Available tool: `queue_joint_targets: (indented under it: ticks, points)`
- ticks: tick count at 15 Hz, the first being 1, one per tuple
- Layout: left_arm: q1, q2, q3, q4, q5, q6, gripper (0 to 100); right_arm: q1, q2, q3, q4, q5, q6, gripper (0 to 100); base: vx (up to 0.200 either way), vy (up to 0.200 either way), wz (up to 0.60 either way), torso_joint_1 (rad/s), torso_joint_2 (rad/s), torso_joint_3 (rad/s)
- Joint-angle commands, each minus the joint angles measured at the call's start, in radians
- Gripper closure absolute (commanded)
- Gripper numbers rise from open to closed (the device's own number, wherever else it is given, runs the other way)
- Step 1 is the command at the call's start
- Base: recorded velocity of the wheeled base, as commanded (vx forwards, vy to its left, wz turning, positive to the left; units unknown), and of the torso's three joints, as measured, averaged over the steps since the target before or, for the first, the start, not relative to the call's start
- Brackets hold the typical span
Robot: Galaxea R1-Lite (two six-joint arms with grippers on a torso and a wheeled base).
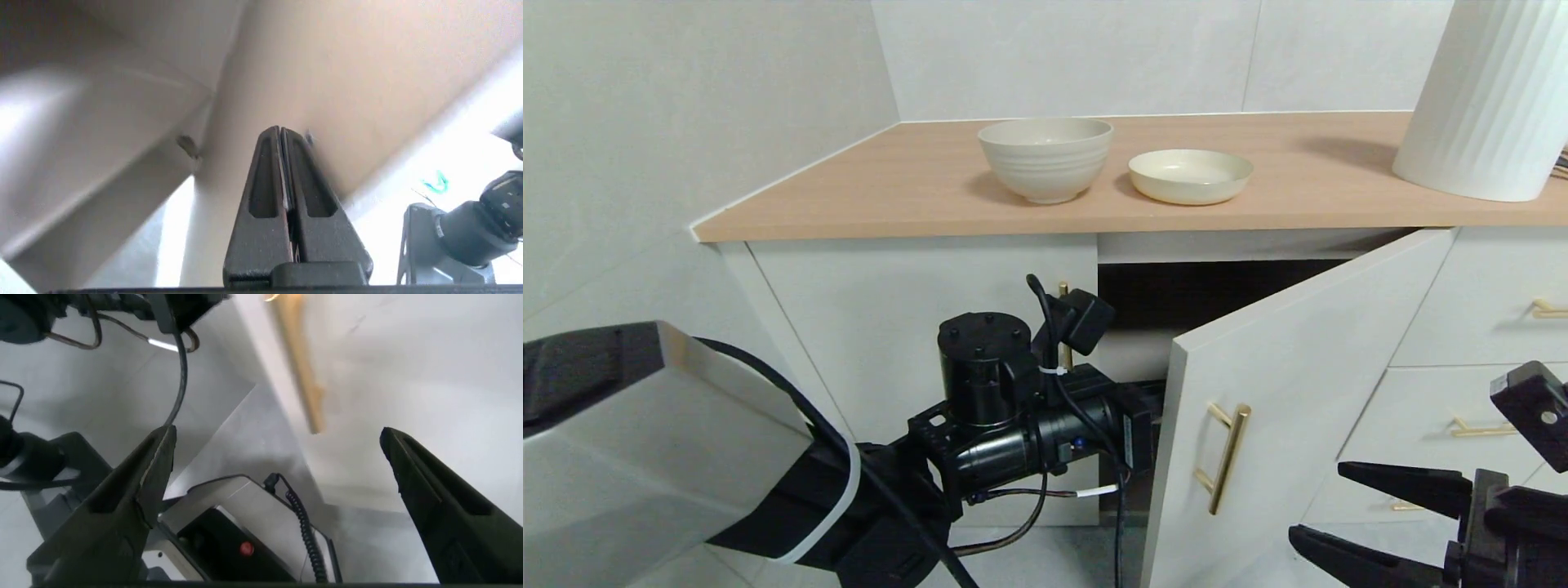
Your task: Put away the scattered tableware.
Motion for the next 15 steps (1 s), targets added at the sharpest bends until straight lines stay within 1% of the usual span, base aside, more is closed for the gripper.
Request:
queue_joint_targets:
  ticks: [1, 4, 8, 13, 15]
  points:
    - [0.000, -0.002, -0.004, -0.002, 0.002, 0.000, 100, 0.000, 0.001, 0.003, -0.001, 0.002, -0.002, 0, -0.200, 0.000, 0.00, 0.002, 0.00, 0.012]
    - [0.000, 0.015, -0.018, -0.002, 0.002, 0.000, 100, 0.000, 0.001, 0.003, -0.001, 0.002, -0.004, 0, 0.000, 0.000, 0.00, 0.000, 0.00, 0.000]
    - [0.000, 0.042, -0.061, 0.004, 0.001, -0.003, 100, 0.000, -0.002, 0.005, -0.001, 0.003, -0.005, 0, 0.000, 0.000, 0.00, 0.000, 0.00, 0.000]
    - [-0.001, 0.088, -0.115, 0.006, 0.002, -0.005, 100, 0.000, -0.001, 0.008, -0.001, 0.003, -0.005, 0, -0.200, 0.000, 0.00, 0.005, 0.00, 0.002]
    - [-0.004, 0.119, -0.158, 0.006, 0.011, -0.005, 100, 0.000, -0.001, 0.008, -0.001, 0.003, -0.007, 0, 0.000, 0.000, 0.00, 0.000, 0.00, 0.000]
